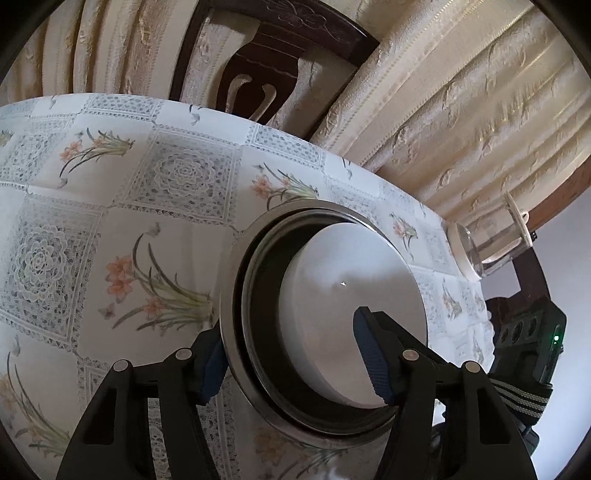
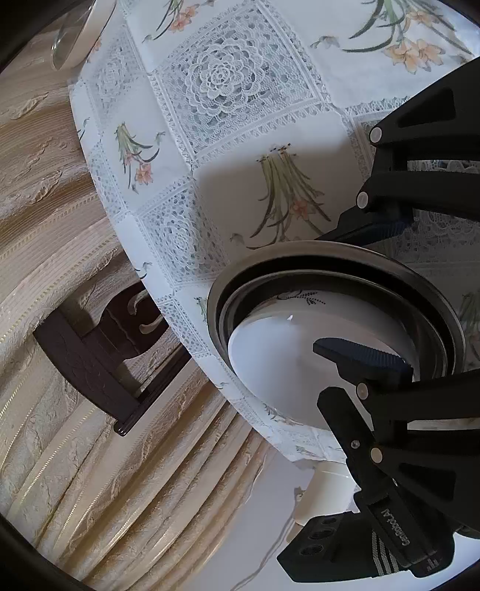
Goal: Organize plates and bowls
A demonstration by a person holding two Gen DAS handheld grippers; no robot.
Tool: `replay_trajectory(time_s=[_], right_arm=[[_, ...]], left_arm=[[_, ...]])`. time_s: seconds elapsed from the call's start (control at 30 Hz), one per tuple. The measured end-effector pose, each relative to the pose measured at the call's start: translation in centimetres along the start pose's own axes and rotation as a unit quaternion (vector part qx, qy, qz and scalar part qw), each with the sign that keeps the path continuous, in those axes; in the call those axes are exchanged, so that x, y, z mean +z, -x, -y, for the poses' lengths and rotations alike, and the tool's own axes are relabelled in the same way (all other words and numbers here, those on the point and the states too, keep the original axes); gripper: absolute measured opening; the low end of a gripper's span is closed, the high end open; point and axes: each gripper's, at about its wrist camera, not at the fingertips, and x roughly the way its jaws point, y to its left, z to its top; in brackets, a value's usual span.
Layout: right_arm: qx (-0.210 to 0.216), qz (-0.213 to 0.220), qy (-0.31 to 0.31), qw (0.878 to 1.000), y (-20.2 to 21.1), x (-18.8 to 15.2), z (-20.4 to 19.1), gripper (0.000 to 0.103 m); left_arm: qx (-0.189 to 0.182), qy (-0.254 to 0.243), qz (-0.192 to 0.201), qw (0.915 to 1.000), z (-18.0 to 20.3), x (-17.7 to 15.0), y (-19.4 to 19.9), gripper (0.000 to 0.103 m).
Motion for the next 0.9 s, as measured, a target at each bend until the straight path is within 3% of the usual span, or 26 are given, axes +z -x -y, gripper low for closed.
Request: replay_trajectory(time_s=[0.53,0.9], right_arm=[[-0.004,0.017,0.013,1.000,2.2,0.3,-2.0,0.049],[0.010,0.034,0.050,0.998,5.0,-0.5,-5.1,0.049]], left_arm=[[0.004,-0.006,0.016,0.9998,1.1,-0.5,2.8,0.064],[0.006,-0.013,0.049,0.9987,2.0,-1.7,7.9,0.064]])
